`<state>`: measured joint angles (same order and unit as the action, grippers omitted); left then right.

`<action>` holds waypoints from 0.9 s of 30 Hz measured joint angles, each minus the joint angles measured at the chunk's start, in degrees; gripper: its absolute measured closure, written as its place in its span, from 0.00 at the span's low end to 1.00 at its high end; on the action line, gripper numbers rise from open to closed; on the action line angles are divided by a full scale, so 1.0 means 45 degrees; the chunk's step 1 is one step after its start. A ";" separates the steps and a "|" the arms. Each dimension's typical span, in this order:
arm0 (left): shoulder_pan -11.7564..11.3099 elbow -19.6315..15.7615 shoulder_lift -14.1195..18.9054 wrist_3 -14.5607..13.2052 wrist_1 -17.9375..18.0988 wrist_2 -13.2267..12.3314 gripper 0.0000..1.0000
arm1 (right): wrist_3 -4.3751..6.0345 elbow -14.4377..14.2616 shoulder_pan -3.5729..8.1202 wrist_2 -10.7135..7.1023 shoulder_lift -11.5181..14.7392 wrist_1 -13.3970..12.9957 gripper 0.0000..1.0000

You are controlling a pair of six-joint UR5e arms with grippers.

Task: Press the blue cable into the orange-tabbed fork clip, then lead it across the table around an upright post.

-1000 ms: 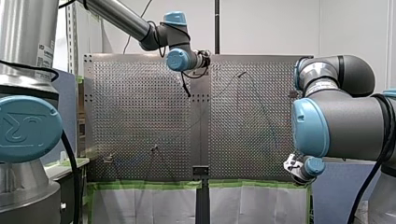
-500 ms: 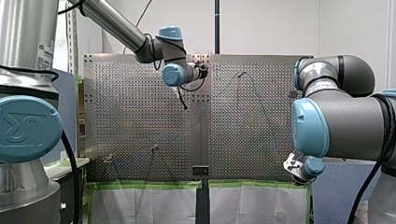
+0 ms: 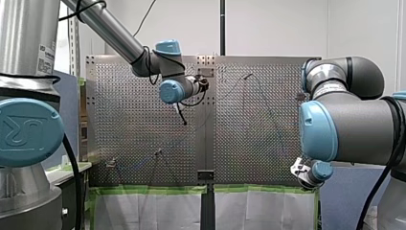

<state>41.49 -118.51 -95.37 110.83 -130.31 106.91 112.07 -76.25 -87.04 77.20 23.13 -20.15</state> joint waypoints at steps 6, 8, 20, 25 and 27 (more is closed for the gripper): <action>-0.0003 -0.0671 -0.0002 -0.0009 0.0674 0.0000 0.00 | -0.0008 0.0000 -0.0003 0.0000 -0.0001 0.0002 0.97; -0.0002 -0.0880 -0.0003 -0.0027 0.0876 0.0004 0.00 | -0.0007 -0.0001 -0.0003 0.0000 -0.0001 0.0011 0.97; -0.0023 -0.2512 -0.0004 -0.0942 0.2507 0.0110 0.00 | -0.0005 -0.0003 -0.0004 0.0001 -0.0005 0.0022 0.97; -0.0049 -0.3179 -0.0004 -0.0822 0.3180 0.0573 0.00 | -0.0004 -0.0002 -0.0004 -0.0002 -0.0004 0.0022 0.97; -0.0060 -0.3435 -0.0003 -0.0647 0.3435 0.0812 0.00 | -0.0003 -0.0002 -0.0004 -0.0003 -0.0001 0.0022 0.97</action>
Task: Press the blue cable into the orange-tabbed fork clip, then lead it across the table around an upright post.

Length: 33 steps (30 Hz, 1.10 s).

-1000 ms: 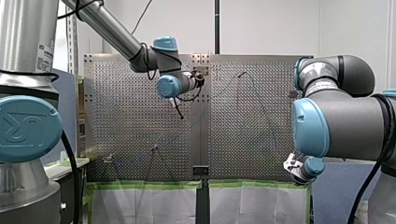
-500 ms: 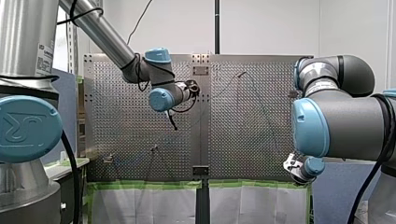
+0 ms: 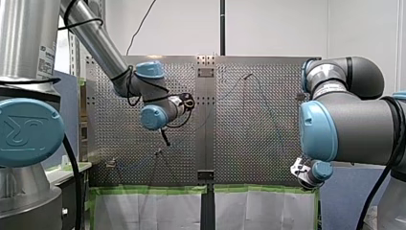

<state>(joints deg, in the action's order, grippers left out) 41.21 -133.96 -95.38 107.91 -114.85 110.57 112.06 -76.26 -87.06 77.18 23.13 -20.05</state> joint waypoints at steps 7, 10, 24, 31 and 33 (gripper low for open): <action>-0.0071 -0.0944 0.0000 0.0192 0.0945 0.0666 0.00 | 0.0004 0.0001 0.0000 -0.0001 0.0006 0.0001 0.97; -0.0156 -0.1386 -0.0001 0.0338 0.1386 0.0433 0.00 | 0.0004 0.0000 0.0000 -0.0001 0.0003 0.0001 0.97; -0.1348 -0.3188 -0.0348 0.0994 0.0899 -0.1036 0.00 | 0.0002 0.0001 0.0002 -0.0037 0.0001 0.0001 0.97; -0.2188 -0.3458 -0.0902 0.0615 0.0513 -0.1871 0.00 | -0.0008 0.0001 0.0065 -0.0054 0.0005 0.0046 0.97; -0.2463 -0.3463 -0.0937 0.0438 0.0355 -0.2147 0.00 | -0.0019 0.0001 0.0073 -0.0057 0.0006 0.0065 0.97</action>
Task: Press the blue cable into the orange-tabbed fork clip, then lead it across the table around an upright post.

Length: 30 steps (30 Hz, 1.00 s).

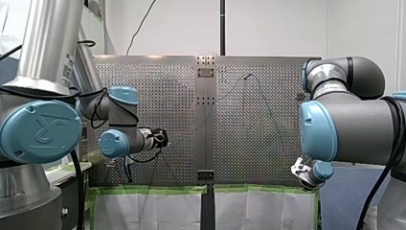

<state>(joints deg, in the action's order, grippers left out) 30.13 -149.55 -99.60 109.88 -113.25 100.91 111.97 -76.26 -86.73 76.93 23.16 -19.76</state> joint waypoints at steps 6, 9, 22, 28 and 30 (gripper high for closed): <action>-0.0605 -0.0003 -0.0017 -0.0534 -0.0038 -0.0603 0.00 | -0.0014 0.0001 0.0021 -0.0002 0.0000 0.0030 0.97; -0.0669 -0.0005 -0.0020 -0.0594 -0.0033 -0.0667 0.00 | -0.0016 0.0001 0.0023 -0.0002 0.0001 0.0032 0.97; -0.0691 -0.0005 -0.0021 -0.0615 -0.0031 -0.0690 0.00 | -0.0016 0.0001 0.0025 -0.0002 0.0003 0.0033 0.97; -0.0691 -0.0004 -0.0021 -0.0615 -0.0031 -0.0690 0.00 | -0.0017 0.0001 0.0025 -0.0002 0.0002 0.0034 0.97; -0.0691 -0.0005 -0.0021 -0.0615 -0.0031 -0.0689 0.00 | -0.0016 0.0000 0.0025 -0.0001 0.0003 0.0033 0.97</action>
